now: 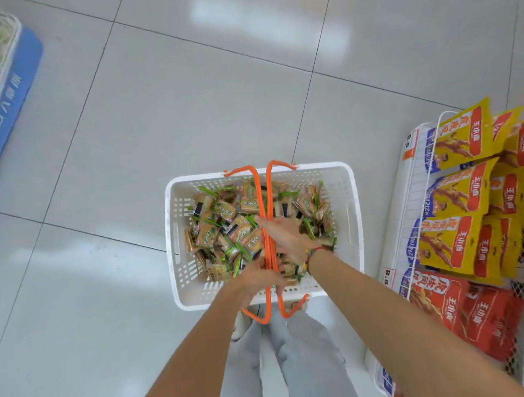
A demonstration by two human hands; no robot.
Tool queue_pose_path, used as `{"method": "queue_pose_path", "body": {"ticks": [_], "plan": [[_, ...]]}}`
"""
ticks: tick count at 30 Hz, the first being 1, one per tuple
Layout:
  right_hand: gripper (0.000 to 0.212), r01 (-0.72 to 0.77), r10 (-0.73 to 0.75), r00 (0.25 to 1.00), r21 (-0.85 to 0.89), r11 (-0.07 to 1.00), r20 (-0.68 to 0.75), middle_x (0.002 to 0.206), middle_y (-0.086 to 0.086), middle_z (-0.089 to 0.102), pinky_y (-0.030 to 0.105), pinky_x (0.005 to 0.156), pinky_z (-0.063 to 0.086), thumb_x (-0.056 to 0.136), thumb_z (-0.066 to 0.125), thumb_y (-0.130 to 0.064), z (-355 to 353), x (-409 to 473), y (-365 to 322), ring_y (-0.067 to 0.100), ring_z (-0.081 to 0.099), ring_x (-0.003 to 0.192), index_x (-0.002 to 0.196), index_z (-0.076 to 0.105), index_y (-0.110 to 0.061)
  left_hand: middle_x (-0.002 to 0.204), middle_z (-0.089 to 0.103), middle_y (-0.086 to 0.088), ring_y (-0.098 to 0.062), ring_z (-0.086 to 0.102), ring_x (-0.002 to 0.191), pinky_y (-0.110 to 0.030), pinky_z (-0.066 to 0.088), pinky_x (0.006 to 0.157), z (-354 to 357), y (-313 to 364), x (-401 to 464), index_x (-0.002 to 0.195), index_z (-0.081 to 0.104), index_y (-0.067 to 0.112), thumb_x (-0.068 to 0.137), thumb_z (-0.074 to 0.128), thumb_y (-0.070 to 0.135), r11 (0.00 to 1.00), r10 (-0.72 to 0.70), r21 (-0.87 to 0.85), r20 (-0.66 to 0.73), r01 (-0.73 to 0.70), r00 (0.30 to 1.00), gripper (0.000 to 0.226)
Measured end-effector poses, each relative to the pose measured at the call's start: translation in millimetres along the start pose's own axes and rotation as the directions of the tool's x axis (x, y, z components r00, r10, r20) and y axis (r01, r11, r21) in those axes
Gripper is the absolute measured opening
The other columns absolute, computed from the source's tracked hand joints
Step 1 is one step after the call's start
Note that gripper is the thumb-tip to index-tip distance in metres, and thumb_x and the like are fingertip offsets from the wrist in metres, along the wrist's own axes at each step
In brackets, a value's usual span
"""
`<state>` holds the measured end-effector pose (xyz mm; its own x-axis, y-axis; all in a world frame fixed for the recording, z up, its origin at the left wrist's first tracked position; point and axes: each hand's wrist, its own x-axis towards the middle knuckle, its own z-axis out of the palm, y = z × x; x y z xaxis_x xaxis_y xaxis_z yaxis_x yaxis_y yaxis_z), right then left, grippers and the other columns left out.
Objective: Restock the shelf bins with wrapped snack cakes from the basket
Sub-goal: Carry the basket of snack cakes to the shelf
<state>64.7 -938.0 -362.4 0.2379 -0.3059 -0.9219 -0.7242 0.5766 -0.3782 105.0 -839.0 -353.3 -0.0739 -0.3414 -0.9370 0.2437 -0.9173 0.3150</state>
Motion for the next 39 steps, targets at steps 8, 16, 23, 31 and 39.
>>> {"method": "queue_pose_path", "body": {"ticks": [8,16,23,31,39], "plan": [[0.017,-0.062,0.064,0.998,0.206,0.977,0.0,0.068,0.004,0.061,0.034,0.073,0.055,0.097,0.054,-0.023,-24,-115,-17,0.018,0.059,0.064,0.088,0.058,-0.01,0.103,0.063,0.001,-0.013,0.057,0.1,-0.026,0.045,0.094,13,30,-106,0.086,0.059,0.013,0.076,0.063,-0.01,0.988,-0.14,0.091,0.128,0.129,0.982,0.026],[0.018,-0.102,0.093,0.995,0.275,0.956,0.045,0.076,0.007,0.06,0.046,0.095,0.051,0.099,0.047,-0.013,-28,-217,-21,0.021,0.059,0.075,0.083,0.054,-0.008,0.118,0.058,-0.003,-0.018,0.054,0.107,-0.031,0.042,0.102,31,34,-193,0.107,0.06,0.01,0.076,0.069,0.002,0.932,-0.155,0.346,0.105,0.111,0.982,0.033],[0.018,-0.003,0.011,1.0,0.451,0.892,-0.015,0.08,0.008,0.062,0.047,0.097,0.05,0.099,0.047,-0.012,-21,-278,-4,0.022,0.062,0.083,0.084,0.054,-0.007,0.099,0.052,-0.003,-0.019,0.05,0.094,-0.029,0.044,0.095,33,35,-236,0.083,0.053,0.012,0.064,0.066,0.001,0.829,-0.154,0.559,0.204,0.014,0.967,0.025],[0.012,0.135,-0.035,0.987,0.69,0.712,-0.156,0.076,0.008,0.059,0.035,0.07,0.055,0.101,0.045,-0.012,28,-325,47,0.017,0.059,0.067,0.093,0.052,-0.005,0.082,0.055,-0.001,-0.021,0.049,0.096,-0.03,0.044,0.092,31,2,-270,0.07,0.053,0.01,0.074,0.059,-0.012,0.633,-0.213,0.774,0.187,-0.01,0.959,0.023],[0.013,0.159,0.112,0.966,0.879,0.45,-0.233,0.076,0.008,0.059,0.029,0.056,0.052,0.1,0.046,-0.011,95,-348,131,0.018,0.058,0.066,0.089,0.051,-0.007,0.076,0.053,-0.006,-0.019,0.052,0.077,-0.028,0.05,0.078,44,-56,-300,0.069,0.051,0.01,0.08,0.051,-0.019,0.343,-0.363,0.939,0.148,-0.016,0.92,0.03]]}}
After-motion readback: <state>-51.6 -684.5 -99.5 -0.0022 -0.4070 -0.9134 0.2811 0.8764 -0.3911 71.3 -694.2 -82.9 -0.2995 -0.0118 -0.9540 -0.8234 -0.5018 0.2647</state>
